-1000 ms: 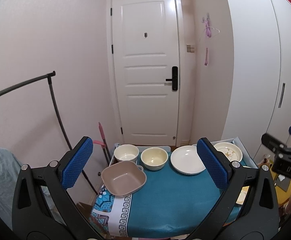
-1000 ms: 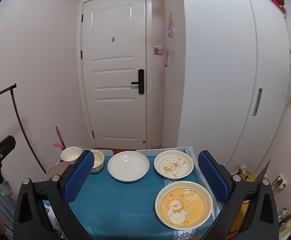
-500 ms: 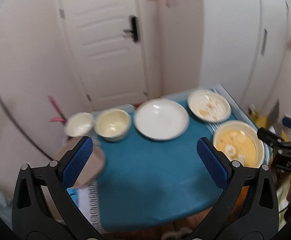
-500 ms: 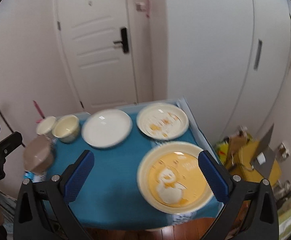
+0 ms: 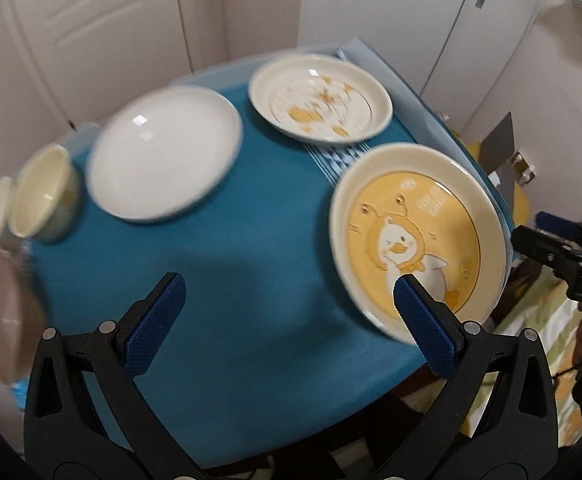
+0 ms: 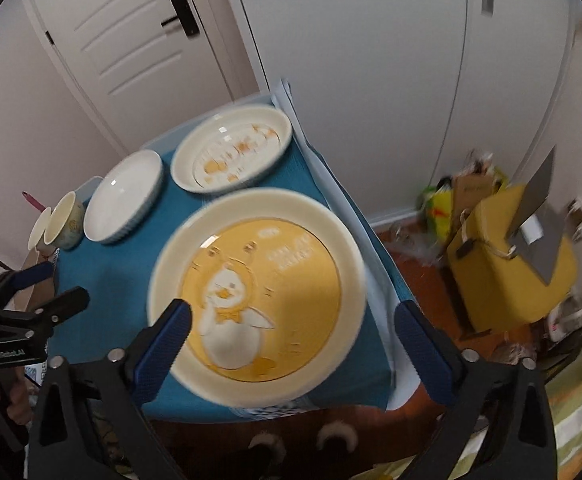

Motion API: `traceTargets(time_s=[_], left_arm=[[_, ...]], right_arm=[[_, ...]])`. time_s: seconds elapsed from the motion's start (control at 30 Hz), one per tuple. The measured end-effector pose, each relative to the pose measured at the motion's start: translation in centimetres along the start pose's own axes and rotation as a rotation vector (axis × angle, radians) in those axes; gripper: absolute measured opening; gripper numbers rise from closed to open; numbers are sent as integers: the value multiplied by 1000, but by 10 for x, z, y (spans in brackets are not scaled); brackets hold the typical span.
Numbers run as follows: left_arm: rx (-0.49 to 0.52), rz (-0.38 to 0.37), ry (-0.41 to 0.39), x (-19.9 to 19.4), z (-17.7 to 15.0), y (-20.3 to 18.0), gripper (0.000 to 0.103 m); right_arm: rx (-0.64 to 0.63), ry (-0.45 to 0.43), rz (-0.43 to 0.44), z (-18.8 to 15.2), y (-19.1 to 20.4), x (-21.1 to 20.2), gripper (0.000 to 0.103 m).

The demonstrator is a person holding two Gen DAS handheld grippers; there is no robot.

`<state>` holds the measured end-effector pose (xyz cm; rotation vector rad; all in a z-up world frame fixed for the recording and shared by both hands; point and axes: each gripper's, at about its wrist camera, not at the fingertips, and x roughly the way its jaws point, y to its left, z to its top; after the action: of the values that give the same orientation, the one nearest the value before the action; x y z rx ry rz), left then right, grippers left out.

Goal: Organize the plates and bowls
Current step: 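Reach both grippers to the large yellow duck plate and grip its rim, then lift the yellow duck plate with both grippers toward the taupe dish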

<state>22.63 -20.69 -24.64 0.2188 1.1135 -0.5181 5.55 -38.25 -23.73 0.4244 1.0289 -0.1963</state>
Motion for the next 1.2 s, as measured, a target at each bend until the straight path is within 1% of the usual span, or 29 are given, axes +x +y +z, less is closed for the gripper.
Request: traceTargets(time_s=[0.03,0.1,0.13,0.17,0.2,0.23,0.27,0.3,0.33,0.37,0.43,0.5,0.57,0.6,0.7,0.73,0.8,0.87,1.0,1.1,1.2], left_arm=[[-18,-11,20,8,1,-2,101],[-75,-31,57,26,0,-5,98],[-96,-33,71,34,-1,-7,92],[-120,-31,94,45,-1,-10,81],[-131,-25,112,53,-2,-12,75],[-139,-19,126,59,-2,-15,66],[-148,-13,138,64,-3,-18,61],[-157,-6,146,68,-3,-21,60],[-163,1,151,72,-4,-23,58],[-169,5,153,74,-4,-25,56],[-184,20,154,77,-4,-27,54],[-197,30,155,80,-3,-29,46],[-213,24,150,81,-2,-31,37],[-221,21,151,81,-1,-31,36],[-246,2,158,84,1,-34,26],[-240,11,157,84,2,-37,24],[-247,25,155,84,2,-38,24],[-267,24,154,85,3,-38,23],[-272,31,153,84,4,-38,23],[-271,15,126,67,-1,-38,23],[-249,35,108,58,0,-43,23]], right_arm=[[5,24,24,1,-7,7,94],[12,74,73,4,-23,24,82],[8,100,91,6,-30,32,78],[1,127,111,8,-36,41,73],[-5,143,125,10,-39,46,70],[-13,157,144,13,-44,53,68],[-19,166,162,15,-48,58,63],[-27,181,183,17,-50,63,59],[-38,194,198,20,-51,68,57],[-51,201,215,23,-52,72,52],[-68,214,242,27,-54,77,48],[-85,229,256,30,-54,82,38],[-103,242,261,30,-54,85,32],[-116,242,263,31,-52,86,27],[-136,243,258,31,-51,86,19],[-134,243,256,31,-53,86,18],[-130,245,249,31,-55,86,15],[-131,250,249,32,-55,85,15],[-160,256,232,33,-54,85,15],[-165,250,222,35,-55,85,15],[-171,243,214,36,-54,82,15]])
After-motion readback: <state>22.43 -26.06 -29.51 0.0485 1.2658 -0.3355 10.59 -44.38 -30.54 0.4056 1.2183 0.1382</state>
